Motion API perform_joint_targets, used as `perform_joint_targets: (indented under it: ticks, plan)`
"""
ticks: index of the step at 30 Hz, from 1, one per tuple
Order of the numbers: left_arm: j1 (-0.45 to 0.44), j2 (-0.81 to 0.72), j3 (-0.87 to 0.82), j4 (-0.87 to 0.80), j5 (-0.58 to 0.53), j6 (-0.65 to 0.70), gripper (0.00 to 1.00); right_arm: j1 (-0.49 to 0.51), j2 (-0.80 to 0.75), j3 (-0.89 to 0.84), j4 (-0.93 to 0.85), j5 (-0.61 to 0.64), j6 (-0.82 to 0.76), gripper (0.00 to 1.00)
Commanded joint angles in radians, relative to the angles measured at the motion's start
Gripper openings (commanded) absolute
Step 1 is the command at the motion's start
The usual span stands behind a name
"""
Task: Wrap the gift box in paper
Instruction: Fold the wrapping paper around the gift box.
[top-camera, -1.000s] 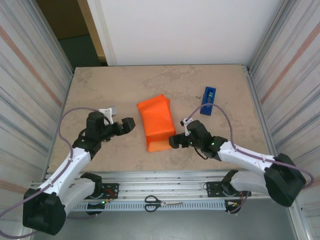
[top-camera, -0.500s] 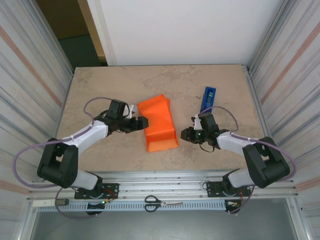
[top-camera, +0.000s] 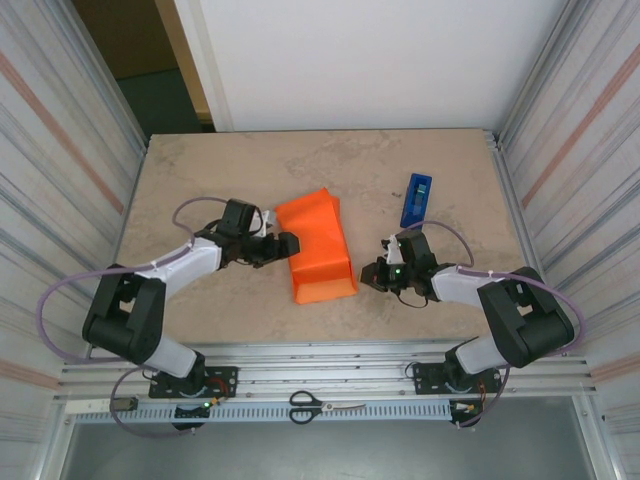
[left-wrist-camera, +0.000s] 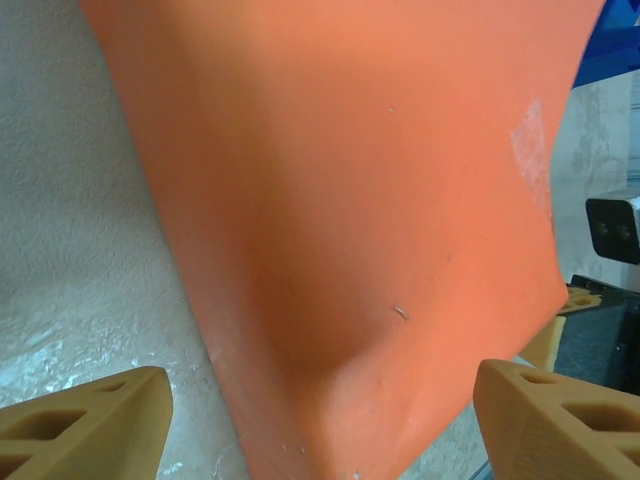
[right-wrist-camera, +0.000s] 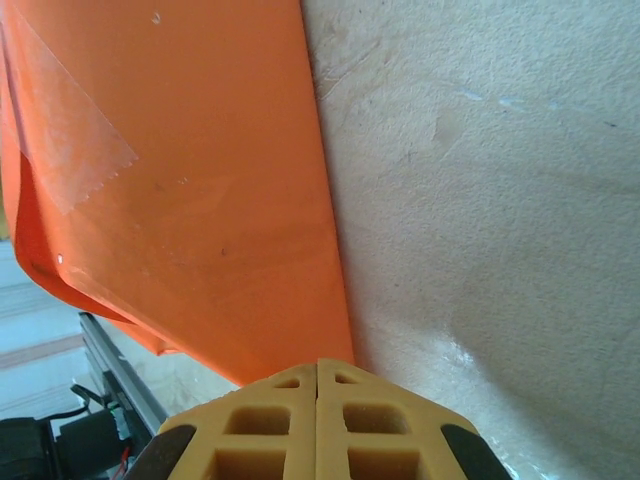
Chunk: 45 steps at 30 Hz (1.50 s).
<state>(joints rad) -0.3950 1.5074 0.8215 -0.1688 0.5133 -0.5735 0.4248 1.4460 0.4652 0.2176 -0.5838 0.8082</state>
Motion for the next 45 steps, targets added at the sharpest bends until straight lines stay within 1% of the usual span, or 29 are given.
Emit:
perform_joint_targets:
  ticks: [1,4,10,16,19,22,28,32,36,41,45]
  plan:
    - [-0.007,0.045,0.031,0.015,0.026,-0.016,0.76,-0.012,-0.007,-0.013,0.035,-0.039,0.041,0.03]
    - [-0.009,0.053,0.027,0.025,0.008,-0.023,0.75,-0.013,0.019,-0.012,0.068,-0.057,0.060,0.03]
    - [-0.010,0.070,0.020,0.028,0.011,-0.005,0.74,-0.010,0.067,-0.018,0.146,-0.086,0.096,0.02]
    - [-0.011,0.085,0.006,0.045,0.013,-0.004,0.72,0.010,0.064,-0.020,0.161,-0.074,0.117,0.02]
    - [-0.013,0.100,0.004,0.041,0.021,-0.003,0.70,0.017,0.068,-0.016,0.158,-0.063,0.121,0.02]
    - [-0.014,0.101,-0.005,0.037,0.004,-0.003,0.68,0.019,0.070,-0.018,0.157,-0.045,0.129,0.03]
    - [-0.015,0.106,-0.031,0.060,-0.007,-0.024,0.67,0.034,0.116,-0.006,0.198,-0.040,0.155,0.03]
    - [-0.015,0.109,-0.029,0.061,-0.007,-0.023,0.66,0.046,0.154,-0.007,0.274,-0.038,0.200,0.04]
    - [-0.015,0.117,-0.024,0.058,-0.004,-0.021,0.65,0.057,0.153,-0.017,0.312,0.003,0.228,0.04]
    - [-0.015,0.123,-0.026,0.055,-0.004,-0.017,0.64,0.068,0.123,-0.025,0.283,0.054,0.244,0.05]
    - [-0.015,0.132,-0.026,0.053,0.002,-0.016,0.63,0.075,0.125,-0.048,0.329,0.108,0.301,0.05]
